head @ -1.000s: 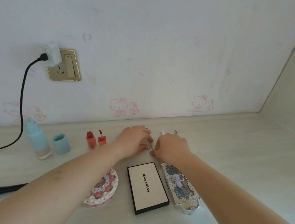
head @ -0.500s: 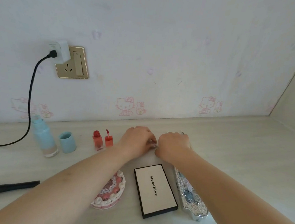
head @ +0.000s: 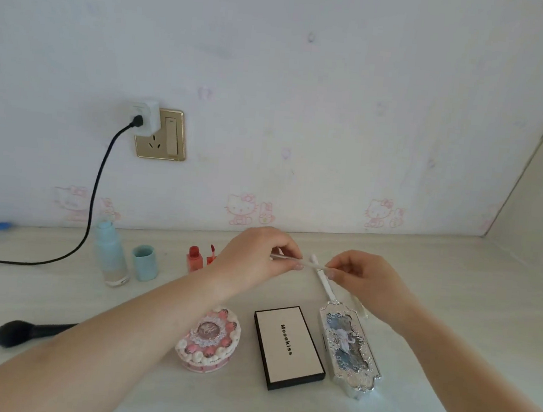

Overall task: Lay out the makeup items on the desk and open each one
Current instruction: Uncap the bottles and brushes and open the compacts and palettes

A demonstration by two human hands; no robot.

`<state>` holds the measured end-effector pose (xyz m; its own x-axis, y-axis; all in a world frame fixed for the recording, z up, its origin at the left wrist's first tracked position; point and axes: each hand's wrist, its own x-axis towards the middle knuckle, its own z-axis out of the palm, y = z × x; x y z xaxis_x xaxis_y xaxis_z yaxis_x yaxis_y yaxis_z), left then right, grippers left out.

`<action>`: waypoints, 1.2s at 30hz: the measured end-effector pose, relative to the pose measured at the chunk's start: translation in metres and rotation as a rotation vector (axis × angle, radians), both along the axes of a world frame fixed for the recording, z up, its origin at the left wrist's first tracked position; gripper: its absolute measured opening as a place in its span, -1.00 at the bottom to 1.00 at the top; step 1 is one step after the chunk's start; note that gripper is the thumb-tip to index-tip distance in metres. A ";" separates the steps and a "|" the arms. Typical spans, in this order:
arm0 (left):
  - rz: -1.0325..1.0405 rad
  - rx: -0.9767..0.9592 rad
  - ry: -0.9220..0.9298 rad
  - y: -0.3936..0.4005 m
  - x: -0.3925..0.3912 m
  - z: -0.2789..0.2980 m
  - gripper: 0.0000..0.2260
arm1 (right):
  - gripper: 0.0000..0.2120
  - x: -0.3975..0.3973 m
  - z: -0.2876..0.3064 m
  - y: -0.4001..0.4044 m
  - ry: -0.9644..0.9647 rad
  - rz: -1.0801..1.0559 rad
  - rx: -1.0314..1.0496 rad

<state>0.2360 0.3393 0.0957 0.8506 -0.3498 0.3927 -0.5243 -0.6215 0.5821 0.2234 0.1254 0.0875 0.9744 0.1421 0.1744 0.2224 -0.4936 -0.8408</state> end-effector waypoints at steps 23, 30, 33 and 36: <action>0.451 -0.020 0.064 0.239 -0.202 -0.010 -0.86 | -0.80 -0.099 -0.011 0.205 -0.059 0.315 -0.159; 0.492 0.184 0.106 0.276 -0.208 -0.038 -0.94 | -0.83 -0.098 -0.037 0.246 -0.100 0.373 -0.371; 0.523 0.214 0.102 0.285 -0.201 -0.044 -0.95 | -0.96 -0.089 -0.038 0.258 -0.198 0.375 -0.520; 0.549 0.249 0.092 0.290 -0.195 -0.050 -0.97 | -0.90 -0.083 -0.043 0.268 -0.300 0.369 -0.616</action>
<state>0.0415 0.6298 0.0454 0.9592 0.0779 0.2717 -0.0430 -0.9099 0.4126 0.1402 0.3932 0.0443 0.7691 0.6045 0.2075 0.6375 -0.7024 -0.3166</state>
